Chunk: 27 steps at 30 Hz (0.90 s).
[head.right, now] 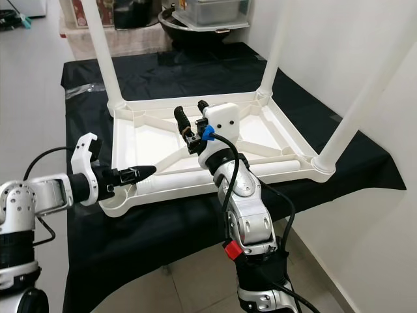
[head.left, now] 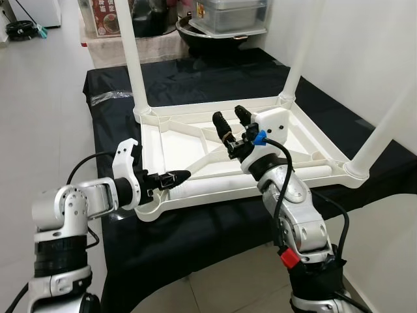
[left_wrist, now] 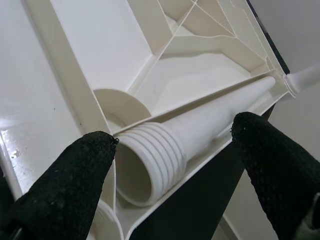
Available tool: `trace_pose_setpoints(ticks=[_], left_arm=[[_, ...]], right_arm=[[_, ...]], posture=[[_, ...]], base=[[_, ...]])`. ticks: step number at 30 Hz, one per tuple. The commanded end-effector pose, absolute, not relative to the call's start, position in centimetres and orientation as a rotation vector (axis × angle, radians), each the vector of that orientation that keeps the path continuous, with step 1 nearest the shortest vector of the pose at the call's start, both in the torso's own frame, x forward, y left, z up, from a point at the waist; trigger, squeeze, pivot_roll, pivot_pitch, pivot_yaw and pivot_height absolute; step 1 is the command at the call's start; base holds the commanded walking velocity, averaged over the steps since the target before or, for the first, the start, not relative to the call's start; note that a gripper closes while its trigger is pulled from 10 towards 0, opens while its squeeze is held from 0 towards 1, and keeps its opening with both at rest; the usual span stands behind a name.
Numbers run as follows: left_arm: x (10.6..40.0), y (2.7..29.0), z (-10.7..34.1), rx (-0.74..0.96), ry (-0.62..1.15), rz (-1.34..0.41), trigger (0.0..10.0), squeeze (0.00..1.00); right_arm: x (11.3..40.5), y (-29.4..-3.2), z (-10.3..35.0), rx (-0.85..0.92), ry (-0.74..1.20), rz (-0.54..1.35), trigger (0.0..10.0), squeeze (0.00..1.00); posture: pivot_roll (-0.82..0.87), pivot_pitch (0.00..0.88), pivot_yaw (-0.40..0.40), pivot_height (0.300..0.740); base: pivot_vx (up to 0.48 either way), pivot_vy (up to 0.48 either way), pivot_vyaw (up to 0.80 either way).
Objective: Building children table
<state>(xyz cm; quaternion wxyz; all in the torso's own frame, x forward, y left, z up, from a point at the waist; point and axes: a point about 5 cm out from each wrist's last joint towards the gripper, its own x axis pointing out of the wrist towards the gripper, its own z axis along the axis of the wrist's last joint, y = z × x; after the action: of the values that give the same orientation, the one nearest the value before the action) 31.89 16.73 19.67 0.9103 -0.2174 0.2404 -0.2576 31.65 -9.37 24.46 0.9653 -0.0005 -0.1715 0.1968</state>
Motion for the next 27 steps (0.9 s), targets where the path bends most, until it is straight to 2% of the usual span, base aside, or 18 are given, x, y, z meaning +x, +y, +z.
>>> trace_pose_setpoints(ticks=[1,13,17,27], left_arm=[[32.1,17.2,19.1,-0.458,0.527,-0.496,10.0,0.00],[32.9,16.4,18.1,-0.500,0.593,-0.475,10.0,0.00],[33.6,16.2,19.0,-0.530,0.586,-0.478,10.0,0.00],[33.5,16.7,22.1,-0.440,0.559,-0.473,10.0,0.00]], right_arm=[[31.8,-9.3,24.5,-0.001,-0.338,0.404,10.0,0.00],[31.8,-9.4,24.6,-0.006,-0.336,0.402,10.0,0.00],[31.8,-9.3,24.6,-0.008,-0.336,0.403,10.0,0.00],[31.8,-9.2,24.4,-0.006,-0.332,0.400,10.0,0.00]], posture=[[0.11,0.174,-0.071,0.740],[0.10,0.179,-0.074,0.740],[0.10,0.176,-0.069,0.740],[0.12,0.170,-0.062,0.740]], base=[[0.000,0.000,0.00],[0.000,0.000,0.00],[0.000,0.000,0.00],[0.000,0.000,0.00]])
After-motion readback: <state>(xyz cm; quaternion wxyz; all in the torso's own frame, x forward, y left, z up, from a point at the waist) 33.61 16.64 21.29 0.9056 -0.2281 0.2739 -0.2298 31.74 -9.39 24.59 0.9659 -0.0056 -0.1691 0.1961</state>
